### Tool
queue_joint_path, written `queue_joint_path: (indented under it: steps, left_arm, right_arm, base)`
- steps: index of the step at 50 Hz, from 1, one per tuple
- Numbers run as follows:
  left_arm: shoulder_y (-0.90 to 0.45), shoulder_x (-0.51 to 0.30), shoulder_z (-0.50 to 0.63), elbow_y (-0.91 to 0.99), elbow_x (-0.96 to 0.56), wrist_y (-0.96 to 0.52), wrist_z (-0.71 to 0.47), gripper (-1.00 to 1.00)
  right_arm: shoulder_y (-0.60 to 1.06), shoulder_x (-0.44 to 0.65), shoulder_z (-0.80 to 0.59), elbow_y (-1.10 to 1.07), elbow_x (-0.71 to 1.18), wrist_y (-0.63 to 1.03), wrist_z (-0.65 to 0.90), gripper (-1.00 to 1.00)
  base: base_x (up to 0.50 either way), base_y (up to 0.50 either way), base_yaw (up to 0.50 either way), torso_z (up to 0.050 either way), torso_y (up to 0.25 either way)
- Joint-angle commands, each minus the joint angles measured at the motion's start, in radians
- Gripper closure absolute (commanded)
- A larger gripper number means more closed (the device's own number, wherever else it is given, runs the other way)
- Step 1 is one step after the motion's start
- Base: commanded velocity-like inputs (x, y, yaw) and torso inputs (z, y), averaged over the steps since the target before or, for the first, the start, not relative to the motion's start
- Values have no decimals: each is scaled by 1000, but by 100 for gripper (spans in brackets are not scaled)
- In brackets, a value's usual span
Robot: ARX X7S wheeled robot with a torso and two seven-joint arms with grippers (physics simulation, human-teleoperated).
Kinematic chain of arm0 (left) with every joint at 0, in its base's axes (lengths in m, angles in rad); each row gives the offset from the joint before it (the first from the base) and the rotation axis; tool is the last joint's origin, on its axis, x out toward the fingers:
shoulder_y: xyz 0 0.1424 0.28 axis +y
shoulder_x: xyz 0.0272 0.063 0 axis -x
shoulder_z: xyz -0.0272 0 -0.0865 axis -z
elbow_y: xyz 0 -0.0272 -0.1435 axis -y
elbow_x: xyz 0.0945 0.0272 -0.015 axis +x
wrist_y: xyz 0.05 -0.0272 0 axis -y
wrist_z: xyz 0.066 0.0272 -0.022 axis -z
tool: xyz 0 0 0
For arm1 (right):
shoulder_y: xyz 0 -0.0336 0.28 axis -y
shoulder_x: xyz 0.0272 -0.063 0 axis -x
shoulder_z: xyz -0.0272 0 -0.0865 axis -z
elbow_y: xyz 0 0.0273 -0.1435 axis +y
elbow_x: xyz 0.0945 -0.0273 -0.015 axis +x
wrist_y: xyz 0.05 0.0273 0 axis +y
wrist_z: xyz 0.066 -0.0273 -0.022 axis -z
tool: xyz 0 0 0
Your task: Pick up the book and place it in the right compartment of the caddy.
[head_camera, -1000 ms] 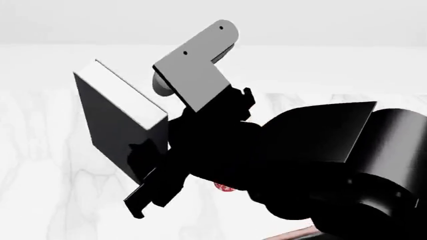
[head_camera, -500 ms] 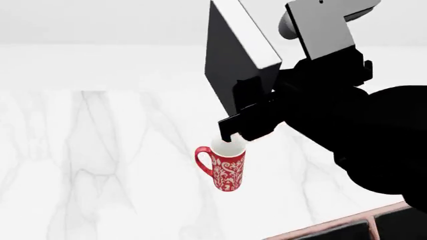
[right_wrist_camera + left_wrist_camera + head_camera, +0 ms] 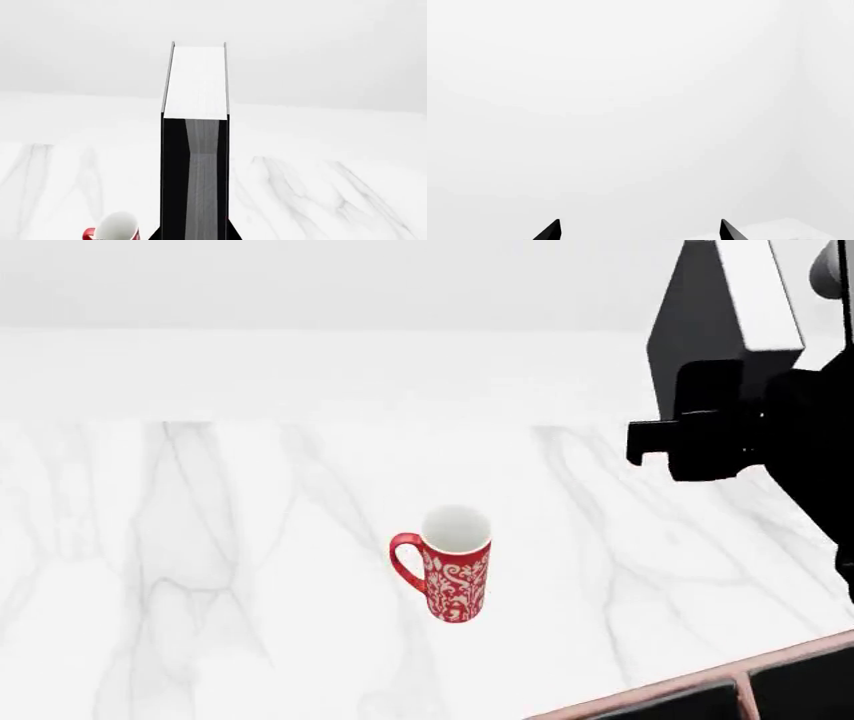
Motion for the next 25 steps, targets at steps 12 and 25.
queue_joint_path:
  steps: [12,25]
  left_arm:
    - [9,10,4,-14,4,20,-1,-100]
    - [1,8,25,-14,5,16,-11,-100]
  right_arm:
    - [-82,96,169,-72,174,23,321,100]
    - [-253,198,288,-156,264,-20,410,100]
  base:
    - [0,0,0,1,2]
    - [0,0,0,0,2]
